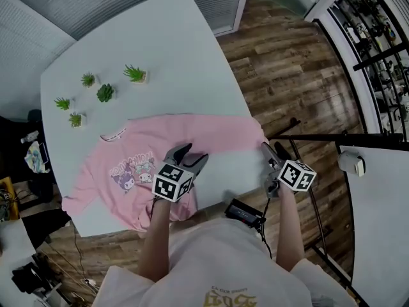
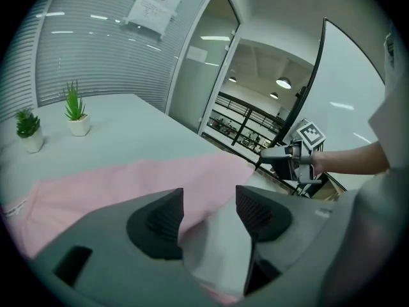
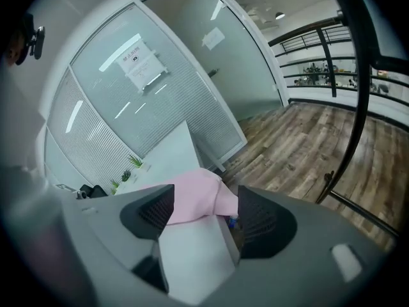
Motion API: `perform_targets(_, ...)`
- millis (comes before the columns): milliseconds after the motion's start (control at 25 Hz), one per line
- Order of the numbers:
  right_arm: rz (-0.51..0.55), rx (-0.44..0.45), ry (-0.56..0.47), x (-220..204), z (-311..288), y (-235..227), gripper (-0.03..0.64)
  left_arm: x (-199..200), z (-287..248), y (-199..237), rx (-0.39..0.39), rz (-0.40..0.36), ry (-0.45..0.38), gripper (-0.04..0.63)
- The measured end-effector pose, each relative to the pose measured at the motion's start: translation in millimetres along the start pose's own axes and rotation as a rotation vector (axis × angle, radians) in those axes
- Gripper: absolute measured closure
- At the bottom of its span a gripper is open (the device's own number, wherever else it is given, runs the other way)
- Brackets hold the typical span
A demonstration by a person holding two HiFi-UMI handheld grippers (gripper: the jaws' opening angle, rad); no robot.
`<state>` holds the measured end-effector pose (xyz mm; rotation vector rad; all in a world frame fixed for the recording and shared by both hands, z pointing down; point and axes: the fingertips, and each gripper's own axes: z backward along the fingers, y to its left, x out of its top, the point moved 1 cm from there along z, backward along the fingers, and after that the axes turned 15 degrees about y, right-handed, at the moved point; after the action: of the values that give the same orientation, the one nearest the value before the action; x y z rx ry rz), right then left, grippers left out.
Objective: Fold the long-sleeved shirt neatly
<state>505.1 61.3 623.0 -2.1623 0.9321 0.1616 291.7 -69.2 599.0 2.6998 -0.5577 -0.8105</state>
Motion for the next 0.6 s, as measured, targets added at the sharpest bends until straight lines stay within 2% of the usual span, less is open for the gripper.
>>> perform_targets(320,-0.117,0.06,0.134,-8.0,-32.0,-40.4,0.284,6.6,-16.1,4.0,0.02,0.018,0.01,0.367)
perform_targets(400,-0.154,0.128,0.168,-10.9,-39.1,-43.3,0.291,9.4,-16.6,7.3,0.047,0.015,0.002,0.413)
perform_targets(520,-0.248,0.281,0.192,-10.5,-44.1,-40.2,0.334,10.9,-19.1,8.8,0.056,0.028,0.002,0.419)
perform_targets(600,-0.264,0.389,0.188,-6.4,-46.2,-29.8,0.378,9.3,-21.4,9.6,0.057,0.035,0.013,0.42)
